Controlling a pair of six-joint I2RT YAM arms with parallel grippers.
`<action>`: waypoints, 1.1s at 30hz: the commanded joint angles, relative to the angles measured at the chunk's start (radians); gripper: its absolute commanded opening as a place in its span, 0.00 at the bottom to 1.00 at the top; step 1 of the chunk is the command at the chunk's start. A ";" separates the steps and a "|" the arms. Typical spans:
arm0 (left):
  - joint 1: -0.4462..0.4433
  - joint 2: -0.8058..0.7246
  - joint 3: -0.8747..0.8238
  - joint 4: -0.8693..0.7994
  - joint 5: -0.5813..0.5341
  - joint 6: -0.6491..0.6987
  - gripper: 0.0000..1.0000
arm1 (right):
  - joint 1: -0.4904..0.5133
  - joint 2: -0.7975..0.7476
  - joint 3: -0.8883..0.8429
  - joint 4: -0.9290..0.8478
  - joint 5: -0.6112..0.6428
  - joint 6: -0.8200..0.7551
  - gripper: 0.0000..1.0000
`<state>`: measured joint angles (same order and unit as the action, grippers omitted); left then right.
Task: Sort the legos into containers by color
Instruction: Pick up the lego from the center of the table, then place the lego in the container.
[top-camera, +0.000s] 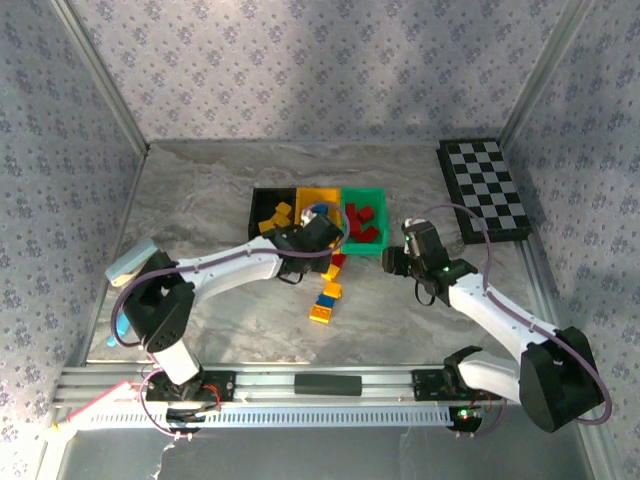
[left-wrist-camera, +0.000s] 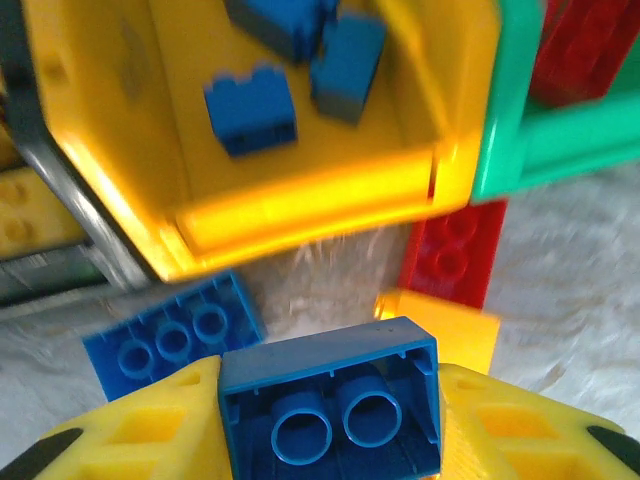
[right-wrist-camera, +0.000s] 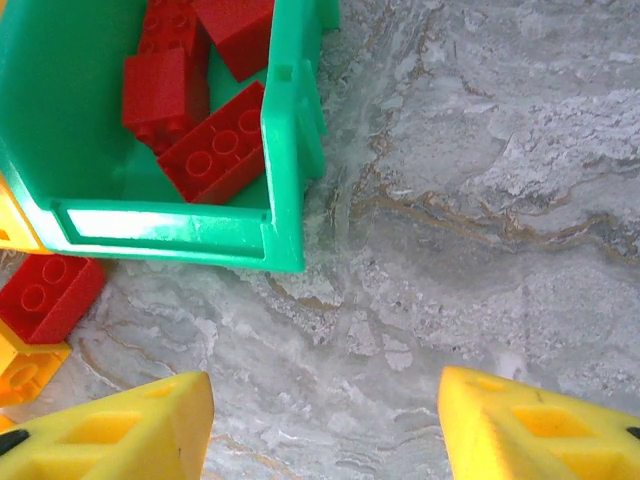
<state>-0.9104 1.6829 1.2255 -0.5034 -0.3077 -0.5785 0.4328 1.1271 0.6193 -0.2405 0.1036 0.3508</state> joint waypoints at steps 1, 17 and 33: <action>0.041 0.030 0.106 -0.049 -0.034 0.077 0.43 | 0.011 -0.047 -0.033 -0.026 -0.023 0.024 0.63; 0.172 0.250 0.381 -0.100 0.043 0.201 0.70 | 0.303 -0.184 -0.123 -0.111 -0.035 0.268 0.63; 0.139 -0.137 -0.078 0.203 0.036 0.177 0.75 | 0.590 0.142 0.000 0.055 0.049 0.559 0.64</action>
<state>-0.7612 1.6012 1.2034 -0.3817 -0.2512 -0.3939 1.0019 1.2224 0.5484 -0.1925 0.0841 0.8650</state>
